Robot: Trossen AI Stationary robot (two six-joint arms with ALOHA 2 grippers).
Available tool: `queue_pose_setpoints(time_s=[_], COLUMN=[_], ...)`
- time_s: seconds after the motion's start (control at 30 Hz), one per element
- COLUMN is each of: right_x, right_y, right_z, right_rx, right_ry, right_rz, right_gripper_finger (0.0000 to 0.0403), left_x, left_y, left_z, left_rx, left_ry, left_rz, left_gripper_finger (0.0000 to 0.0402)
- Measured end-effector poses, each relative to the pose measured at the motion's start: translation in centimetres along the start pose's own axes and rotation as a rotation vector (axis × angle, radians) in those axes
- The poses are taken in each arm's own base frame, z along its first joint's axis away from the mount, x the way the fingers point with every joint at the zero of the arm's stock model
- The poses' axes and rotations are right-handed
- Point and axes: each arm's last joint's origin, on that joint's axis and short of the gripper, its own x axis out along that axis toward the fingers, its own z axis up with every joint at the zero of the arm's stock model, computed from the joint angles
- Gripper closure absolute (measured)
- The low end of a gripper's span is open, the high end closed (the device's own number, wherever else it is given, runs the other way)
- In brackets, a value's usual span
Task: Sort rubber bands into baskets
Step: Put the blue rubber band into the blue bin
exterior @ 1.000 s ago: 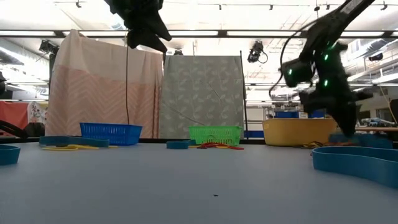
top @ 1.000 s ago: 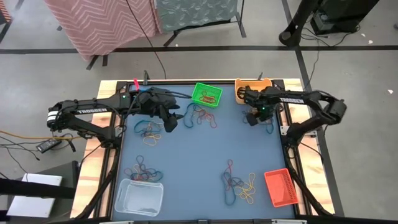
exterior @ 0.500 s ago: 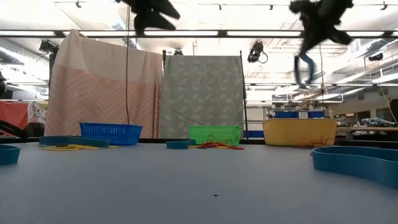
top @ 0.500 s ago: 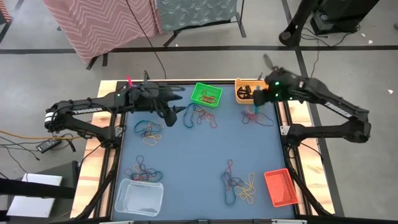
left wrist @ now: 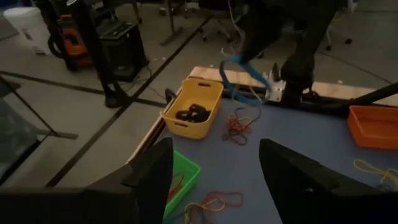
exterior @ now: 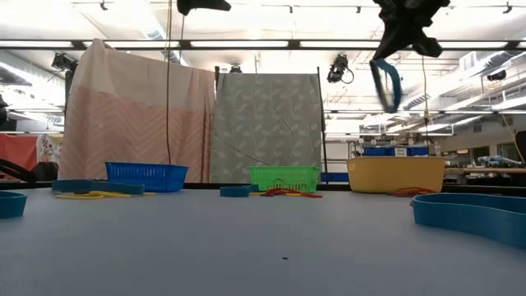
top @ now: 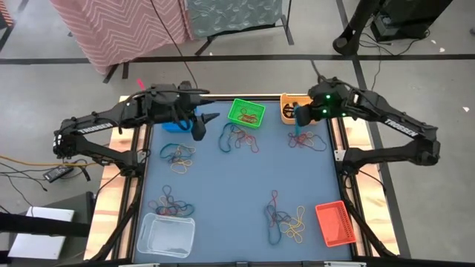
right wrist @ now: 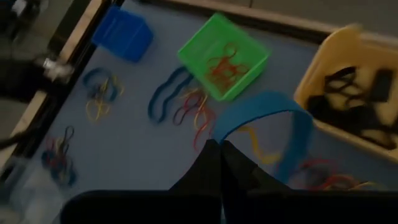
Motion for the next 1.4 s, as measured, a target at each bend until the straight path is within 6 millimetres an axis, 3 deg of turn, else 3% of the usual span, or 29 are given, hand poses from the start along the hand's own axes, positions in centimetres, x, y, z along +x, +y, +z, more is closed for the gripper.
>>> queue_pose_setpoints(time_s=[0.2,0.4,0.57,0.9,1.07,1.4], right_x=[1.5,1.4,2.1,7.5,8.4,8.2], right_y=[1.2,1.5,0.3,-3.4,-4.1,-3.0], right_z=[-1.4,-3.3,-5.1,-9.1,-9.9,-8.9], right_rx=[-0.052,-0.069,-0.047,0.075,0.125,0.099], right_ry=[0.189,0.349,0.455,0.532,0.522,0.444], right_rz=[0.051,0.018,-0.111,-0.231,-0.265,-0.175], right_gripper_finger=[0.0402,0.0402,0.0402,0.0397,0.036,0.0228], left_x=[0.0,0.0,0.0,0.1,0.1,0.1], left_y=[0.0,0.0,0.0,0.0,0.0,0.0], left_z=[-0.7,-0.8,-0.8,-0.8,-0.8,-0.8], left_rx=[0.007,0.007,0.006,0.006,0.006,0.007], left_ry=[0.067,0.077,0.078,0.08,0.08,0.08], left_rz=[0.0,0.004,0.004,0.003,0.003,0.003], left_gripper_finger=[0.0161,0.0161,0.0161,0.0161,0.0161,0.0161])
